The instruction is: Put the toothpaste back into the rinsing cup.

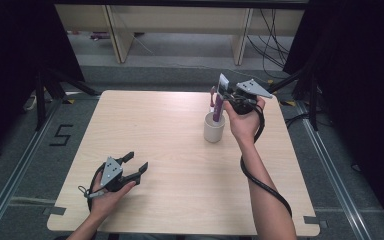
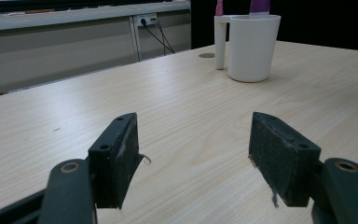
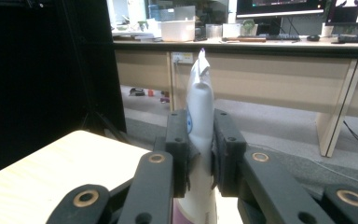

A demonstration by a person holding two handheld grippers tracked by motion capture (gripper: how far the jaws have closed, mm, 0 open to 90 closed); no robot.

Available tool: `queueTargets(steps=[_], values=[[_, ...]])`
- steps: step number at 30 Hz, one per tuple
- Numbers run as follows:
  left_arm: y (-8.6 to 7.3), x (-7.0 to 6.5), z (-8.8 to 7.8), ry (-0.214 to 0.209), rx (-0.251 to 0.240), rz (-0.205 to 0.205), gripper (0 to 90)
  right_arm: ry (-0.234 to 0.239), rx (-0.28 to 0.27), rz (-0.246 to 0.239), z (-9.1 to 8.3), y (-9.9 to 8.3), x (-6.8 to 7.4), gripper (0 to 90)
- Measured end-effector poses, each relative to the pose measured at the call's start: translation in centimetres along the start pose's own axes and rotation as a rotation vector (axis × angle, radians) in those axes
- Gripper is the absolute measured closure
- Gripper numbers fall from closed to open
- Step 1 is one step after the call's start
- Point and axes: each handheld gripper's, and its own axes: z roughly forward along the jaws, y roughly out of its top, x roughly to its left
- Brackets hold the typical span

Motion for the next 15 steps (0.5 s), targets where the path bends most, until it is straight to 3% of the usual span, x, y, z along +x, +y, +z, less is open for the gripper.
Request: queueTargets(steps=[15], values=[[0.0,0.0,0.0,-0.001,0.004,0.001,33.1,-0.018,0.039,0.017,1.3,-1.7,0.0,79.3]])
